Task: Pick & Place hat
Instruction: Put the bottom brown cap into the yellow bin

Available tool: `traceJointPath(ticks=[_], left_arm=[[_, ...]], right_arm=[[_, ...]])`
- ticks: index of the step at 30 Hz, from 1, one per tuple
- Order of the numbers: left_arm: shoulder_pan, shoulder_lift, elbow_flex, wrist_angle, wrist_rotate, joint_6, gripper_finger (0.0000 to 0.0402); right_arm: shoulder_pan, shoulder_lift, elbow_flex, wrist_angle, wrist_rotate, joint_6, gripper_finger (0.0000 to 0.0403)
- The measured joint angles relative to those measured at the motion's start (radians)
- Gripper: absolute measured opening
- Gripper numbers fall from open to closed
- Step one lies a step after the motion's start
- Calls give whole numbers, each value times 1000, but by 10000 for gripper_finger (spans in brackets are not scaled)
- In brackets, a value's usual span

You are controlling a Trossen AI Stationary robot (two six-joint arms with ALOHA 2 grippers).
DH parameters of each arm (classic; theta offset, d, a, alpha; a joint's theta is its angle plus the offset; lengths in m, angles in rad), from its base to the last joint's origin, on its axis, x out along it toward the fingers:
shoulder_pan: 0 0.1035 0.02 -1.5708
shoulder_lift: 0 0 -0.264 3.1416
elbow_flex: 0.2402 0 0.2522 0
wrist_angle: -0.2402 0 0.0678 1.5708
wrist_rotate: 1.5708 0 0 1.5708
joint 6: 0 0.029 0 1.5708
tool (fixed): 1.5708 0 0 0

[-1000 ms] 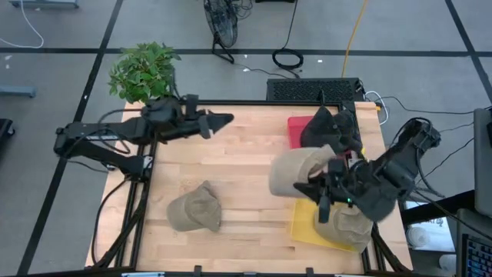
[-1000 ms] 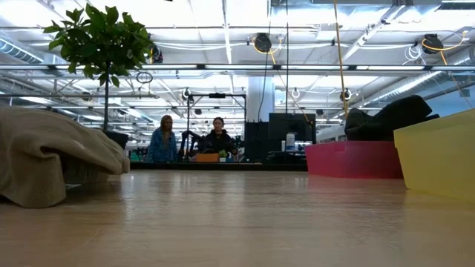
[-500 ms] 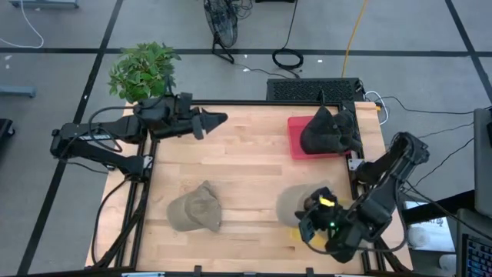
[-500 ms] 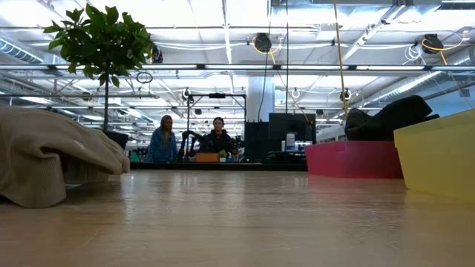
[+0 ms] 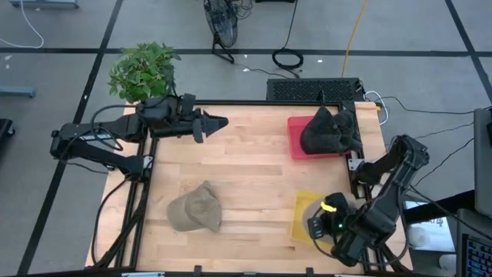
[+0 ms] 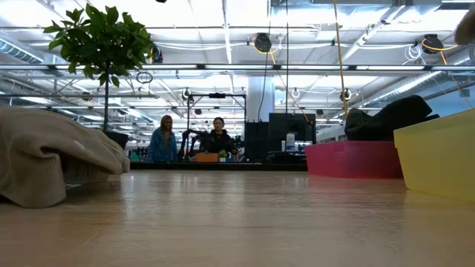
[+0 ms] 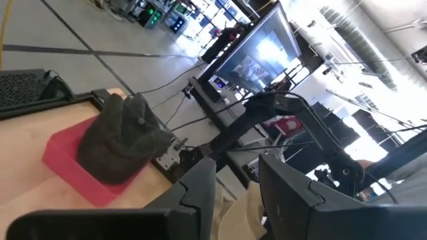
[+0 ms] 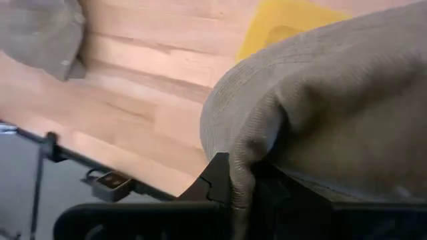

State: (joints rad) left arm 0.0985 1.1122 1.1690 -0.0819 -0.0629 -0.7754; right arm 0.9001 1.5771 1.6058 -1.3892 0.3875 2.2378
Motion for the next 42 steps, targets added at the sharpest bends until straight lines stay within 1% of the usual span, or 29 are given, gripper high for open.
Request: traceJointPath(ticks=[4, 9, 13, 22, 27, 30, 37, 42], left_arm=[[14, 0, 0, 3, 17, 6, 115], [33, 0, 0, 5, 46, 4, 115], [51, 0, 1, 9, 63, -12, 115], [71, 0, 2, 36, 70, -21, 115], [71, 0, 2, 38, 65, -19, 115], [71, 0, 2, 41, 62, -19, 115], [71, 0, 2, 71, 62, -23, 115], [66, 0, 2, 83, 62, -30, 115]], right_arm=[[-2, 51, 0, -21, -22, 4, 13], [-29, 108, 0, -115, -27, 5, 13], [-31, 141, 0, -146, -53, 6, 13], [-31, 174, 0, -47, -47, 3, 13], [-29, 188, -3, -33, -49, 1, 13], [-27, 184, -26, -21, -52, 2, 13], [-11, 186, -130, 91, -130, 1, 13], [-5, 186, -156, 115, -131, 1, 13]])
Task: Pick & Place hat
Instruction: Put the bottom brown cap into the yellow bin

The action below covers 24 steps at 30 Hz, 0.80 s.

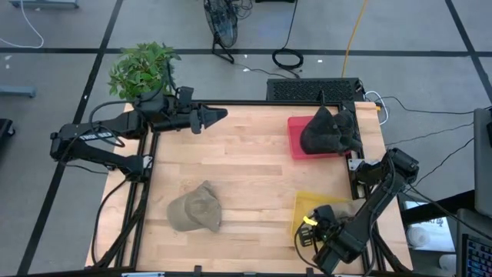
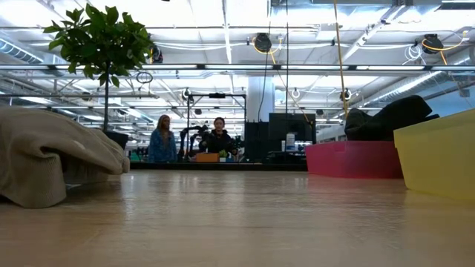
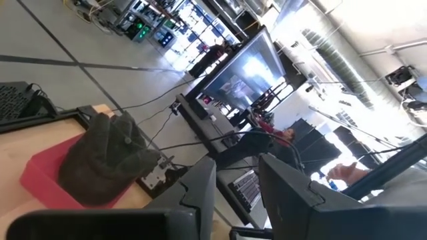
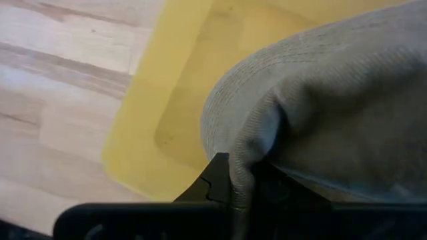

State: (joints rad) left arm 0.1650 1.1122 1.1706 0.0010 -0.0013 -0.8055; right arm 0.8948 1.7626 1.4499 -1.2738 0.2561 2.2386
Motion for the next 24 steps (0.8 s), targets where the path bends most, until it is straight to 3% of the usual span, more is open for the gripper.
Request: traceJointPath(ticks=[10, 24], left_arm=[[-1, 0, 0, 3, 0, 0, 115], [-9, 0, 0, 4, -10, 11, 115]], right_arm=[[33, 0, -1, -149, -130, -1, 13], [2, -2, -26, -70, -75, -24, 13]])
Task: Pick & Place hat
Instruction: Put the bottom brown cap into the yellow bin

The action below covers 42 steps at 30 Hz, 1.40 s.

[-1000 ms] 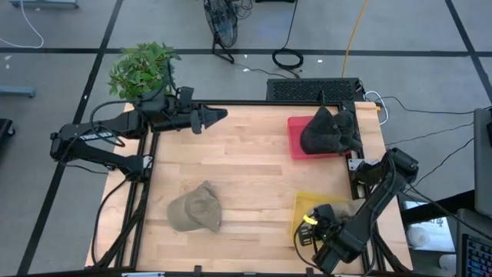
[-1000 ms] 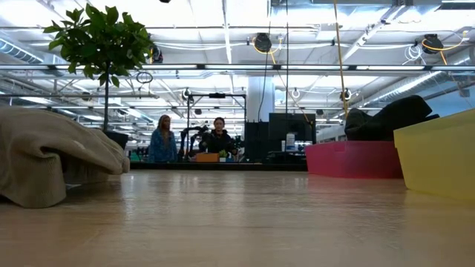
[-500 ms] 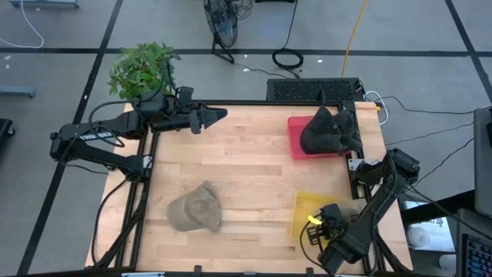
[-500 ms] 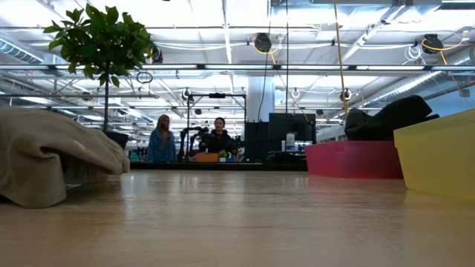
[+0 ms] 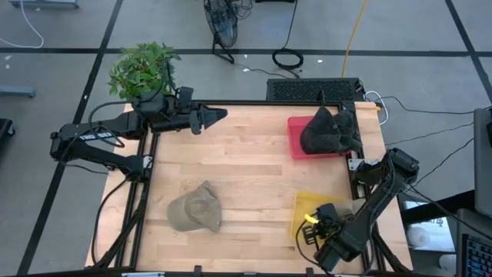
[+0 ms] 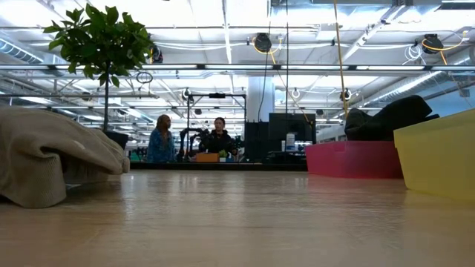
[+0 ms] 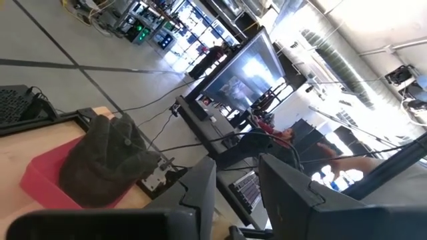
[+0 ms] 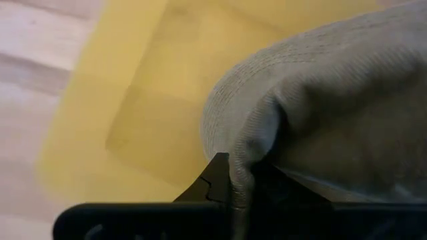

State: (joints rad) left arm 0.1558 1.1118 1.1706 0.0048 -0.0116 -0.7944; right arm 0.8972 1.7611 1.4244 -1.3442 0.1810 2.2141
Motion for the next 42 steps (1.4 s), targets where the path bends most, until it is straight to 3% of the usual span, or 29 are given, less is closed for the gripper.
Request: traceJointPath(ticks=[10, 24, 42], left_arm=[[-1, 0, 0, 0, 1, 2, 115], [0, 0, 0, 0, 2, 14, 115], [3, 0, 0, 6, -16, 10, 115]], right_arm=[[19, -7, -139, 219, -96, 19, 14], [27, -91, -122, -10, -158, 25, 14], [28, -93, -193, 166, -130, 24, 14]])
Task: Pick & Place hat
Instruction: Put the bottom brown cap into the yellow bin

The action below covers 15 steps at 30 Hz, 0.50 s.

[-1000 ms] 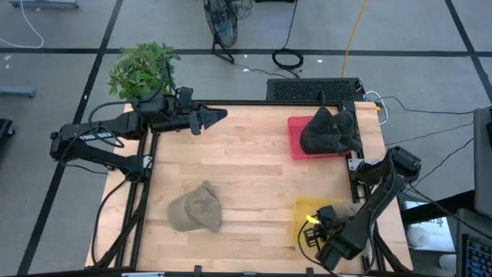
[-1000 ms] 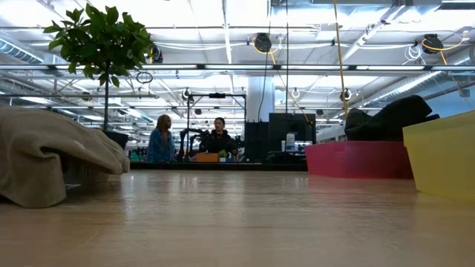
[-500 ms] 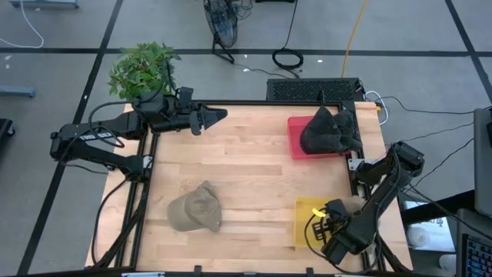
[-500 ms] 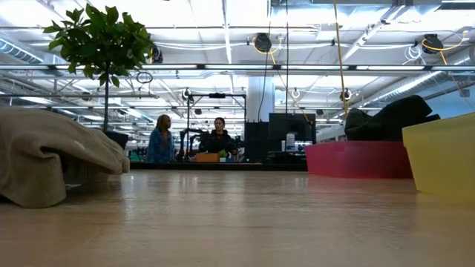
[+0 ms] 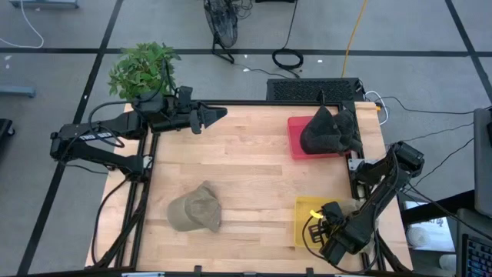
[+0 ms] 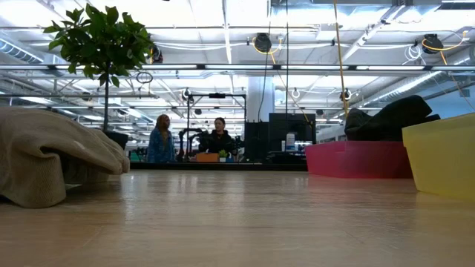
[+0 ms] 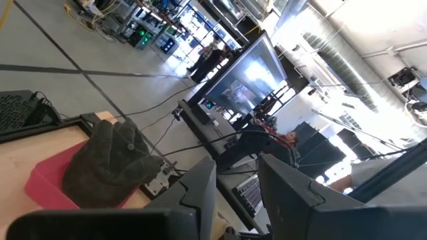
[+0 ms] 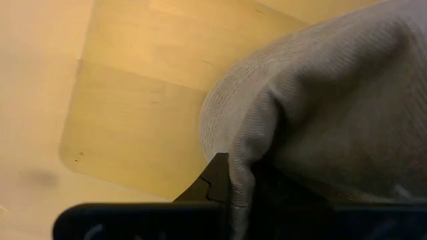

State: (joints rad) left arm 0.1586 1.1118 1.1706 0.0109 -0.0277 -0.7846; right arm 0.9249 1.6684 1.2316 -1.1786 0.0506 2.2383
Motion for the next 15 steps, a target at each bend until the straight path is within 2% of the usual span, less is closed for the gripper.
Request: traceJointPath(ticks=[4, 11, 15], left_arm=[[0, 0, 0, 0, 0, -3, 115], [0, 0, 0, 0, 0, -3, 115], [0, 0, 0, 0, 0, -3, 115]], right_arm=[[1, 0, 0, 0, 0, 0, 24], [6, 0, 0, 13, 0, -1, 91], [6, -6, 0, 10, 0, 2, 115]])
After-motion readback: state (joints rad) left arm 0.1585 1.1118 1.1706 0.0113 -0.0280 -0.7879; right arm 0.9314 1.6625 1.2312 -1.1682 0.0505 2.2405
